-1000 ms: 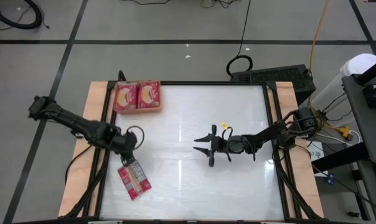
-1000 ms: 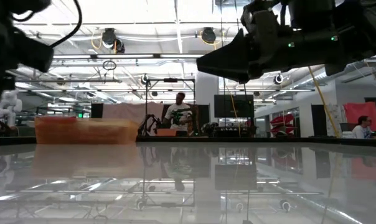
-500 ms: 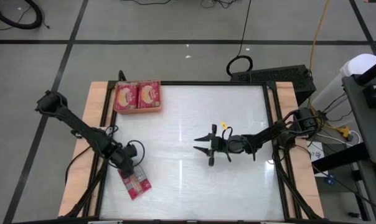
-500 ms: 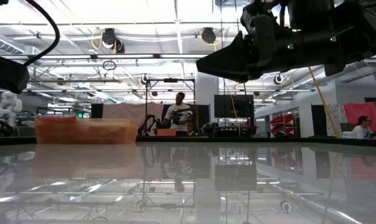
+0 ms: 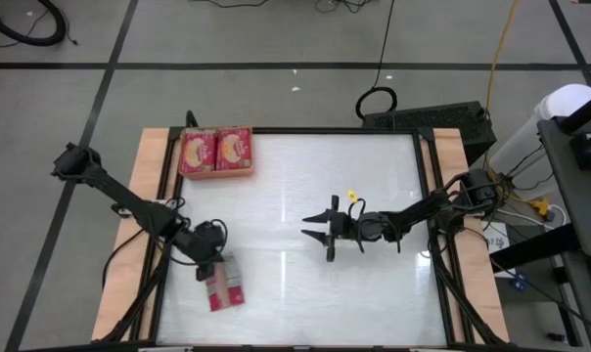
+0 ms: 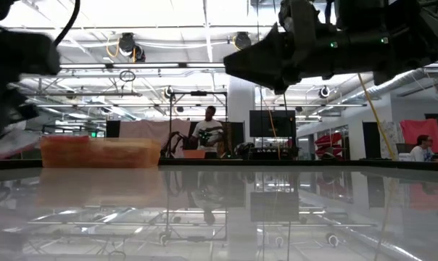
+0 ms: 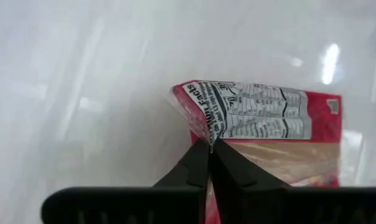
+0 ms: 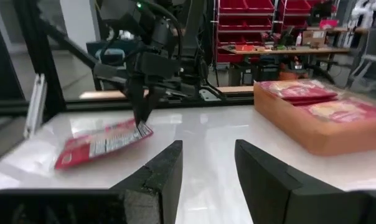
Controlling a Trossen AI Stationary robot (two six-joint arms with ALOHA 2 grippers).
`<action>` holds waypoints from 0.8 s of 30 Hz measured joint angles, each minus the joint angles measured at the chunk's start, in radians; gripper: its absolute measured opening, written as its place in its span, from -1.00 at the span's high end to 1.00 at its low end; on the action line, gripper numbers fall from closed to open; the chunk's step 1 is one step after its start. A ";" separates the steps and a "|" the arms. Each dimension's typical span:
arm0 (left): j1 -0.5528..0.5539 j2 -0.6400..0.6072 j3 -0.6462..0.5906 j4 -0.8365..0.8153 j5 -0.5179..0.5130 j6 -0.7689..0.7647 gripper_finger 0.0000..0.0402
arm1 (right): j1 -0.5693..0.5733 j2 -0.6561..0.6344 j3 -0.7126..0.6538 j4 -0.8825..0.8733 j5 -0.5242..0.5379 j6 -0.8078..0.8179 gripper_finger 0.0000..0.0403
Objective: Sort popcorn bags into baskets
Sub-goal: Put the red popcorn bag into the orange bin
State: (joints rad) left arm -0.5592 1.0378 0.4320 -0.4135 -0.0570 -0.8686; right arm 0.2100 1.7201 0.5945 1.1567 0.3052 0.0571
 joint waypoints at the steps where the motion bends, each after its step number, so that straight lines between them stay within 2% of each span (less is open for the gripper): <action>1: 0.010 -0.006 0.000 0.034 -0.018 0.035 0.94 | 0.002 0.002 0.008 -0.001 -0.001 0.024 0.30; 6: 0.075 -0.062 0.002 0.155 -0.114 0.246 0.98 | 0.014 0.025 0.108 -0.119 0.003 0.114 0.30; 13: 0.163 -0.139 0.004 0.357 -0.255 0.680 0.98 | 0.044 0.041 0.313 -0.442 -0.021 0.087 0.25; 17: 0.208 -0.148 0.004 0.475 -0.365 0.880 0.98 | 0.055 0.043 0.356 -0.482 -0.013 0.074 0.13; 21: 0.269 -0.138 0.004 0.549 -0.378 0.968 0.99 | 0.054 0.041 0.368 -0.521 0.129 0.086 -0.05; 24: 0.316 -0.124 0.005 0.576 -0.368 0.969 0.99 | 0.045 0.043 0.367 -0.534 0.184 0.088 -0.16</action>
State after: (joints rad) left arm -0.2432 0.9138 0.4370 0.1629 -0.4251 0.1001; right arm 0.2548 1.7634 0.9611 0.6231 0.4895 0.1456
